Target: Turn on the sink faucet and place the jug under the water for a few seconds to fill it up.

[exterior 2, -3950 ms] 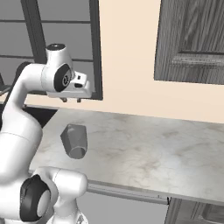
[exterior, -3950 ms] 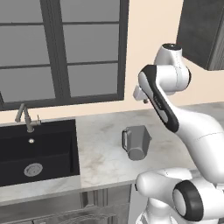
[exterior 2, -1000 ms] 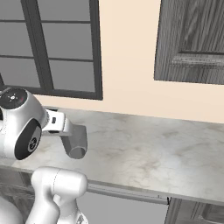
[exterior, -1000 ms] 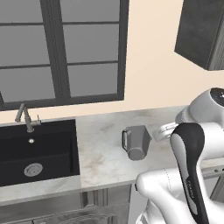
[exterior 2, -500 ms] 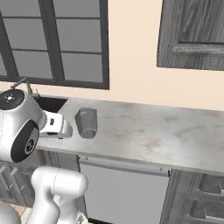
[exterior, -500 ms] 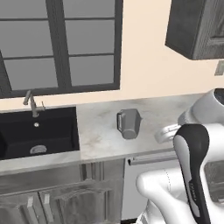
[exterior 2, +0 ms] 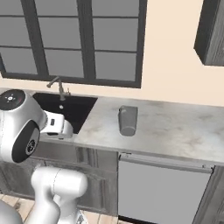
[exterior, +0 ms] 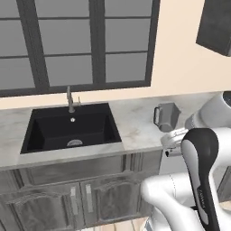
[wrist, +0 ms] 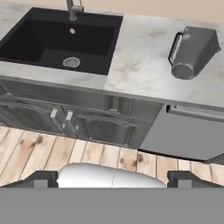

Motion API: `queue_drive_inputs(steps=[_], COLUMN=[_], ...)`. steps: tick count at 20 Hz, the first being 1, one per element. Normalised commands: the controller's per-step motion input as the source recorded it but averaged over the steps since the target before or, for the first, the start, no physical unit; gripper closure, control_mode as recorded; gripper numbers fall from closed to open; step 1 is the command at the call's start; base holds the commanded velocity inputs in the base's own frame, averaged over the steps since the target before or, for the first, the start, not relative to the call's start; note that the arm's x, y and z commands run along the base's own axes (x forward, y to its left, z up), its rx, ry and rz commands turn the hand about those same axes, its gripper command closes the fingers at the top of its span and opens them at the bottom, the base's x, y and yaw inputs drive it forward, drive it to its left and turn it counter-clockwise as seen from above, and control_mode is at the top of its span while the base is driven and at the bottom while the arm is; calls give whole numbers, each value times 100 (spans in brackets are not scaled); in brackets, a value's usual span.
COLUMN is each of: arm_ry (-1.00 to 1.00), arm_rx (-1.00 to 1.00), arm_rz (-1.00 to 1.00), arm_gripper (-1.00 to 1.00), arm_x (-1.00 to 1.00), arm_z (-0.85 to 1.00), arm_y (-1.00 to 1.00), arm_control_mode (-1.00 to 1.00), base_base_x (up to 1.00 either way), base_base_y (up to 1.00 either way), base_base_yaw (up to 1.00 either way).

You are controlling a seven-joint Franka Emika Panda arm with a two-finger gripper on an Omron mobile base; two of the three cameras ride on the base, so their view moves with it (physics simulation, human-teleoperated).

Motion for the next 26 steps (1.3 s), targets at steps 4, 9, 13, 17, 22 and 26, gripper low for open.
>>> queue_drive_inputs(steps=[4, 9, 13, 17, 22, 26], arm_ry=[0, 0, 0, 0, 0, 0], arm_rx=[0, 0, 0, 0, 0, 0], arm_rz=[0, 0, 0, 0, 0, 0], arm_gripper=[-100, -100, -100, -100, -100, -100], arm_x=[0, 0, 0, 0, 0, 0], arm_z=[0, 0, 0, 0, 0, 0], arm_y=[0, 0, 0, 0, 0, 0], arm_control_mode=[100, 100, 100, 100, 100, 100], base_base_x=[30, 42, 54, 55, 58, 58], base_base_y=[80, 27, 12, 19, 30, 33], base_base_yaw=[0, -3, -5, -6, -6, -6])
